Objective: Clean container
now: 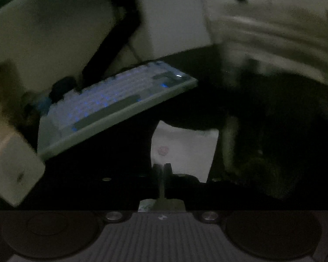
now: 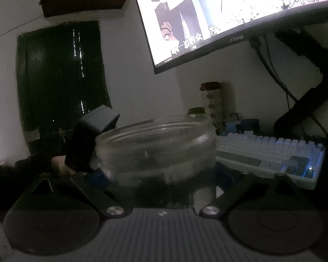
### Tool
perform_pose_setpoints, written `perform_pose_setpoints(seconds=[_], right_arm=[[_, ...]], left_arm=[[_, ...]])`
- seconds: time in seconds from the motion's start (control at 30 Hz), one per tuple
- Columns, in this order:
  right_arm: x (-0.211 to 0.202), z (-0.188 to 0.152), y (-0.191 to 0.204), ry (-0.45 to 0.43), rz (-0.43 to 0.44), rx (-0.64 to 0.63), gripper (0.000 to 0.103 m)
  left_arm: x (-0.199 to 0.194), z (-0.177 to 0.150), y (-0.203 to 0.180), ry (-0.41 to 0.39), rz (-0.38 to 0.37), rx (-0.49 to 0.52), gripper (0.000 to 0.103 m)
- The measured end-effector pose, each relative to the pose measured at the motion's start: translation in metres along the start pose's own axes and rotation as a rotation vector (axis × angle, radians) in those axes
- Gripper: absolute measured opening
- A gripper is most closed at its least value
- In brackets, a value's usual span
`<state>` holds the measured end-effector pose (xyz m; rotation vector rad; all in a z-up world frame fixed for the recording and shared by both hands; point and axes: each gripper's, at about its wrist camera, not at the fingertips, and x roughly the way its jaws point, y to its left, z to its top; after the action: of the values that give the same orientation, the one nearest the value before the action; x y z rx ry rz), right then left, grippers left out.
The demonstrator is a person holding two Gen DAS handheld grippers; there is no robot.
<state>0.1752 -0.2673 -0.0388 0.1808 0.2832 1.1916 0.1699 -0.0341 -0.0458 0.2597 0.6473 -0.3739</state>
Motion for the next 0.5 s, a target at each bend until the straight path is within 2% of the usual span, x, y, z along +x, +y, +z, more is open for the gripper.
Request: perform_pose_setpoints(seconds=[0.07,0.17,0.33,0.43,0.5], right_arm=[[0.0,0.001,-0.002,-0.009,-0.003,0.015,0.096],[0.001,0.002,-0.002,-0.01,0.0,0.023,0.096],[0.003,0.001,0.0,-0.012,0.005,0.023,0.097],[0.002,0.001,0.001,-0.015,0.005,0.024,0.097],[0.001,0.0,0.0,-0.018,0.005,0.028,0.097]], left_arm=[[-0.014,-0.003,0.019,-0.064,-0.018,-0.087,0.002],[-0.046,-0.006,0.049,-0.17,-0.106,-0.241,0.002],[-0.096,-0.027,0.071,-0.333,-0.335,-0.455,0.002],[-0.117,-0.037,0.066,-0.417,-0.405,-0.515,0.002],[-0.13,-0.035,0.061,-0.477,-0.401,-0.518,0.002]])
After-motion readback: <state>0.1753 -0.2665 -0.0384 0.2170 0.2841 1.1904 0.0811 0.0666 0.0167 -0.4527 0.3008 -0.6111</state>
